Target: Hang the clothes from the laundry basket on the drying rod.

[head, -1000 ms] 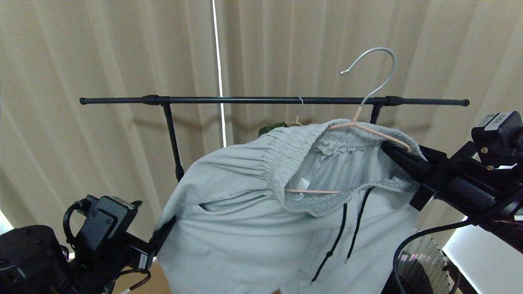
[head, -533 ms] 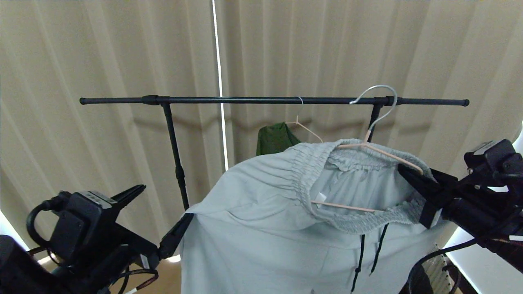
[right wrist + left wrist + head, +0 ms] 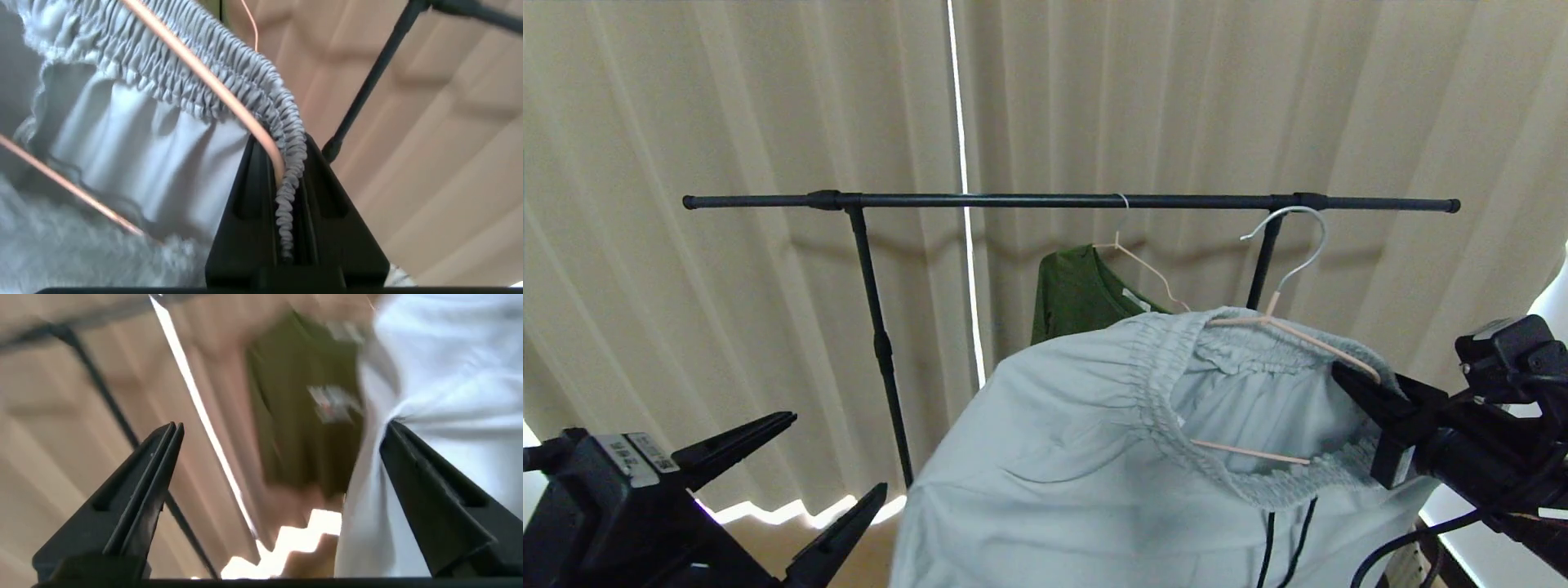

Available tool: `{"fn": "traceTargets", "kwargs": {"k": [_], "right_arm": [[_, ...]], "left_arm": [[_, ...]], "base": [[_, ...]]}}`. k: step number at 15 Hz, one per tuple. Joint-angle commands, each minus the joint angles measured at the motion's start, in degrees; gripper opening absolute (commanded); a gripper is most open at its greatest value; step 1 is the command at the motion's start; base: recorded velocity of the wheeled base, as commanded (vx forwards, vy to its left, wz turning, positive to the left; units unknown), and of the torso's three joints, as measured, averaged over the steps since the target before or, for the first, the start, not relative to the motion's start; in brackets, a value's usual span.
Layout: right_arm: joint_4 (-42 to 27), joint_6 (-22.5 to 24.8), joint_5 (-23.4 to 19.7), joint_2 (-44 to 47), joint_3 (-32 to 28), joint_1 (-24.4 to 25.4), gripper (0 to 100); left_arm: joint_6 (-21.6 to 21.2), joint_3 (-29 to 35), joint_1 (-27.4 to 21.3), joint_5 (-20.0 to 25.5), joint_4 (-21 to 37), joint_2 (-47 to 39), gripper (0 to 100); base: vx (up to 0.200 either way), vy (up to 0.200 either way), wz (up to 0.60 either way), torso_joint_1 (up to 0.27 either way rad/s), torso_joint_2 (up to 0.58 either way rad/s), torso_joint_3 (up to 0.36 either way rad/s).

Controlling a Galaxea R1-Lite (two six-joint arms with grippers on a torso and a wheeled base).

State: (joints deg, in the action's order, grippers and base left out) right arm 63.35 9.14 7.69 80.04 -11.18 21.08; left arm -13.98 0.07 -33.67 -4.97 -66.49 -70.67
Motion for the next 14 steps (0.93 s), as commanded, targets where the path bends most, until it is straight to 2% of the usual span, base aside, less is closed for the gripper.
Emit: {"fn": "traceTargets", "kwargs": {"k": [1,4,6,9,10,11,12,14], "right_arm": [[0.01,0.0,-0.05,0.46,-0.16,0.02,0],[0.01,0.0,0.04,0.38,0.28,0.02,0],[-0.25,0.53,0.13,0.2,1.69,-0.25,0],[-0.16,2.37,2.68,-0.85,3.0,-0.51,0],[-0.16,4.22,5.05,-1.47,3.27,-2.09,0],[-0.07,5.53,5.4,-1.56,3.62,-3.41,0],[0.01,6.24,5.4,-1.64,3.97,-4.11,0],[-0.07,6.24,5.4,-1.29,4.06,-4.11,0]], "left_arm": [[0.27,-0.07,-1.13,1.72,0.66,3.52,100],[1.85,-0.07,-2.89,5.06,0.66,3.52,100],[1.94,0.89,-1.13,4.53,0.75,3.78,100],[-0.17,1.95,8.18,1.9,1.27,5.89,100],[-2.72,2.3,15.04,1.63,2.42,6.77,100],[-4.21,2.04,19.61,1.72,2.85,7.21,100],[-5.18,1.68,22.42,1.99,2.85,7.3,100],[-5.09,0.63,23.04,1.9,2.85,8.44,100]], "base": [[0.0,0.0,0.0,0.0,0.0,0.0],[0.0,0.0,0.0,0.0,0.0,0.0],[0.0,0.0,0.0,0.0,0.0,0.0],[0.0,0.0,0.0,0.0,0.0,0.0],[0.0,0.0,0.0,0.0,0.0,0.0],[0.0,0.0,0.0,0.0,0.0,0.0],[0.0,0.0,0.0,0.0,0.0,0.0],[0.0,0.0,0.0,0.0,0.0,0.0]]}}
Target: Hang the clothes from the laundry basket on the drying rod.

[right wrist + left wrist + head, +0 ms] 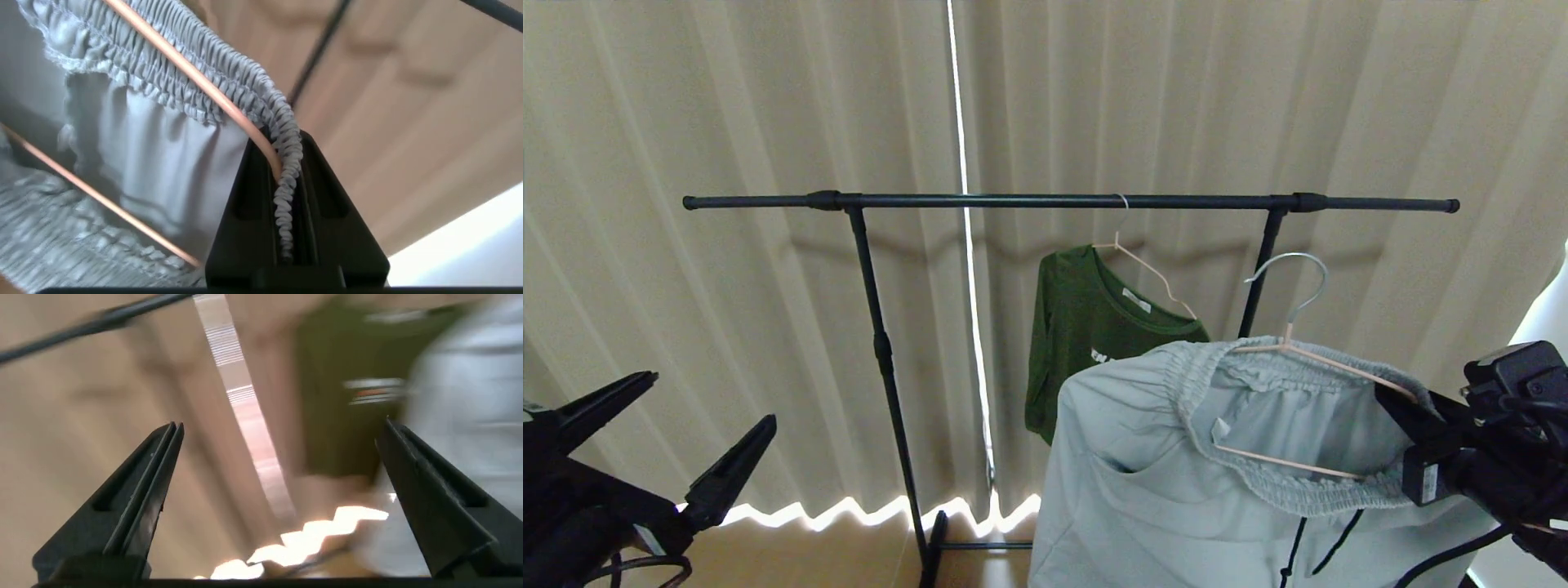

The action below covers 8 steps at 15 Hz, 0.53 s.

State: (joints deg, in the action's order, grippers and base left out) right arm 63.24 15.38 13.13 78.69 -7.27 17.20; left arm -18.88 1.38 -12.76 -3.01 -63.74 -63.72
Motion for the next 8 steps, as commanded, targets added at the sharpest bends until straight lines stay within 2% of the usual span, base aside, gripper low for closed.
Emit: {"fn": "traceTargets", "kwargs": {"k": [1,4,6,8], "right_arm": [[0.04,0.0,-0.03,0.06,0.06,-0.24,0],[-0.14,0.0,-0.03,0.32,0.23,-0.33,0],[-0.14,0.0,-0.03,0.5,0.76,-0.24,0],[-0.05,0.0,-0.03,0.5,0.85,-0.24,0]], "left_arm": [[-0.19,-1.38,2.04,0.2,0.11,2.81,100],[-0.28,-0.5,1.6,0.64,0.11,6.77,100],[-0.28,0.03,1.34,3.89,0.11,6.77,100],[-0.28,-0.23,1.34,5.03,0.2,6.68,100]], "base": [[0.0,0.0,0.0,0.0,0.0,0.0],[0.0,0.0,0.0,0.0,0.0,0.0],[0.0,0.0,0.0,0.0,0.0,0.0],[0.0,0.0,0.0,0.0,0.0,0.0]]}}
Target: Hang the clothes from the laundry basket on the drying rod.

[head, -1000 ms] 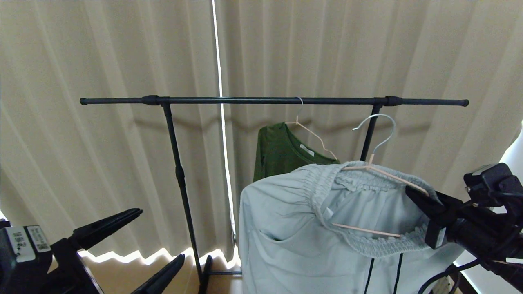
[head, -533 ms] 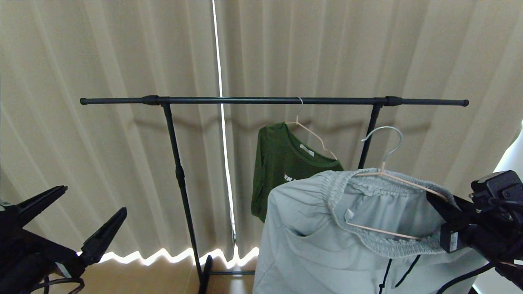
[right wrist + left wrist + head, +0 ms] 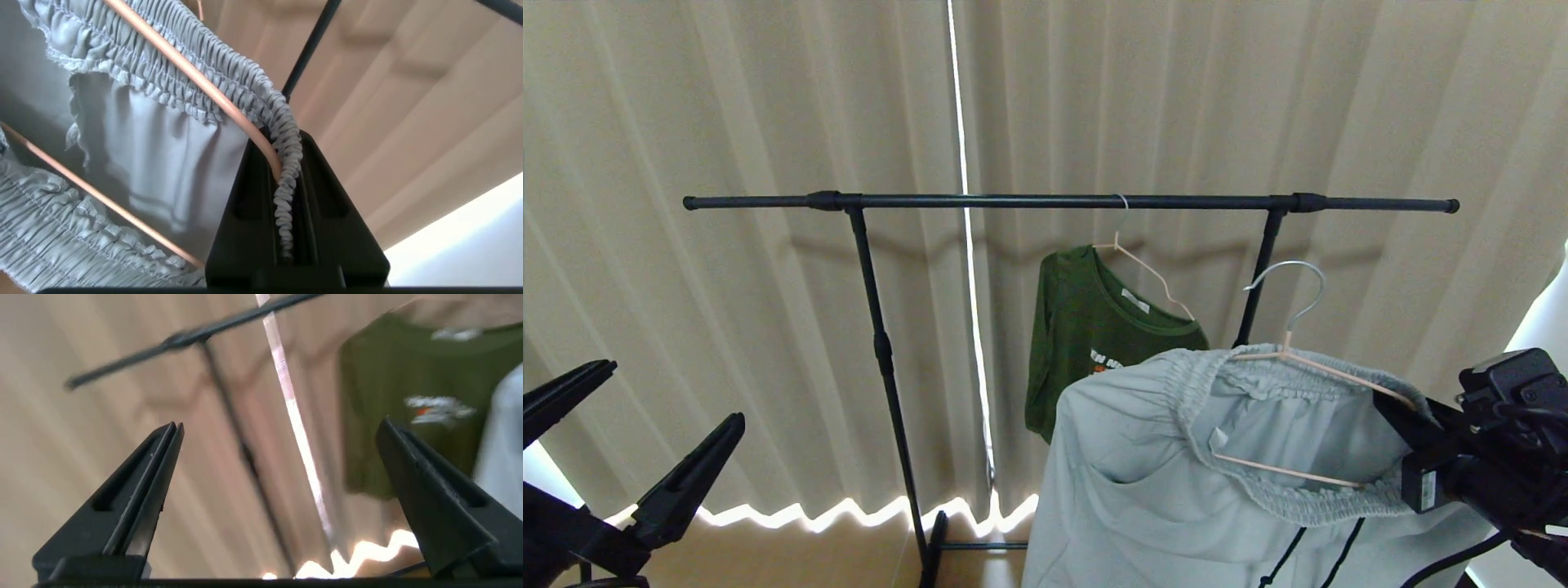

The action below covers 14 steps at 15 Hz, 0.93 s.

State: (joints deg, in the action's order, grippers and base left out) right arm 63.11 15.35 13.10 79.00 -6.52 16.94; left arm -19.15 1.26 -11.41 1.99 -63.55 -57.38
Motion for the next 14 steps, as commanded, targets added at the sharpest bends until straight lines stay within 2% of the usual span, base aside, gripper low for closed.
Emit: {"fn": "traceTargets", "kwargs": {"k": [1,9,14], "right_arm": [[0.08,0.03,-0.01,0.19,0.19,0.02,0],[0.17,0.03,0.08,0.9,0.28,0.11,0],[-0.18,-0.14,0.43,2.13,1.69,2.04,0]], "left_arm": [[0.08,-0.11,-0.02,0.03,0.0,0.43,100],[-0.1,-0.46,-0.02,0.03,0.0,0.52,100],[-0.36,-1.26,-0.19,0.12,0.09,1.22,100]], "base": [[0.0,0.2,0.0,0.007,0.0,0.002],[0.0,0.2,0.0,0.004,0.0,0.005],[0.0,0.0,0.0,0.0,0.0,0.0]]}}
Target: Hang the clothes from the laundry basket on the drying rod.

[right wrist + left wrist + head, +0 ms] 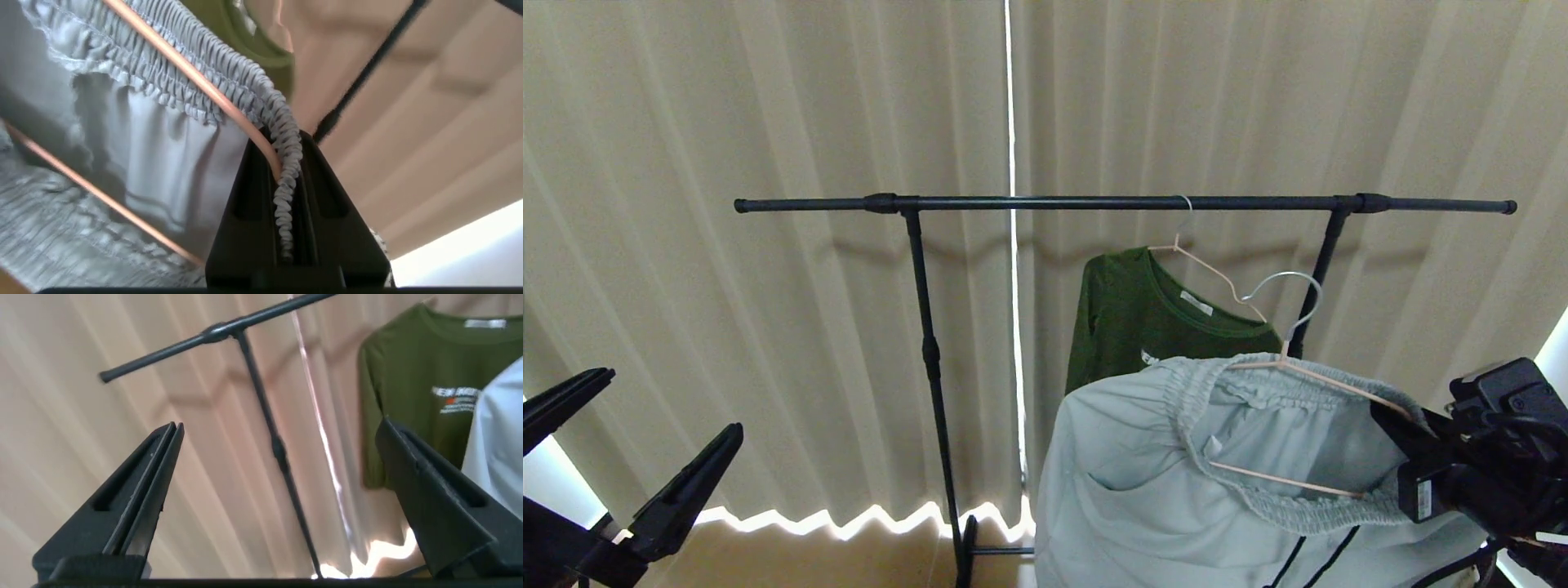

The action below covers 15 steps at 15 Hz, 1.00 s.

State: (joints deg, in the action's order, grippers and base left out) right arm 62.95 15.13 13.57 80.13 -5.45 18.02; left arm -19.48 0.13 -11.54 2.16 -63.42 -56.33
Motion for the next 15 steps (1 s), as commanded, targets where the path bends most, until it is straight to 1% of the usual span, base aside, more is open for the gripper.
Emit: {"fn": "traceTargets", "kwargs": {"k": [1,2,5,6,8,9,10,12,15], "right_arm": [[-0.02,0.16,2.6,1.79,0.97,3.25,0],[-0.02,0.16,4.71,2.14,0.7,3.69,0],[0.77,-1.51,4.89,6.0,0.35,4.48,0],[0.77,-1.94,5.24,6.0,-1.76,5.27,0],[0.59,-2.12,5.5,6.44,-5.8,5.19,0],[-0.02,-2.03,5.68,6.88,-9.32,5.01,0],[0.07,-2.12,5.94,7.59,-10.28,4.75,0],[-0.02,-1.94,9.11,10.57,-14.68,3.25,0],[-1.34,-1.68,9.81,11.19,-17.31,1.23,0]], "left_arm": [[0.06,-0.13,-0.14,-0.05,0.66,0.26,100],[-0.03,-0.13,-0.32,-0.05,0.93,0.26,100],[-0.03,-0.13,-0.85,-0.05,1.19,0.08,100],[0.06,-0.13,-0.85,-0.05,1.36,0.17,100],[0.06,-0.13,-0.85,-0.05,1.36,0.43,100],[0.14,-0.13,-0.85,-0.05,1.36,0.52,100],[0.14,-0.13,-0.85,-0.05,1.36,0.61,100],[0.14,-0.13,-0.85,-0.05,1.36,0.79,100],[0.14,-0.13,-0.85,-0.05,1.36,1.14,100]], "base": [[0.0,0.0,0.0,0.0,0.0,0.0],[0.0,0.0,0.0,0.0,0.0,0.0],[0.0,0.0,0.0,0.0,0.0,0.0],[0.0,0.0,0.0,0.0,0.0,0.0],[0.0,0.0,0.0,0.0,0.0,0.0],[0.0,0.0,0.0,0.0,0.0,0.0],[0.0,0.0,0.0,0.0,0.0,0.0],[0.0,0.0,0.0,0.0,0.0,0.0],[0.2,0.0,0.0,-0.001,0.0,0.002]]}}
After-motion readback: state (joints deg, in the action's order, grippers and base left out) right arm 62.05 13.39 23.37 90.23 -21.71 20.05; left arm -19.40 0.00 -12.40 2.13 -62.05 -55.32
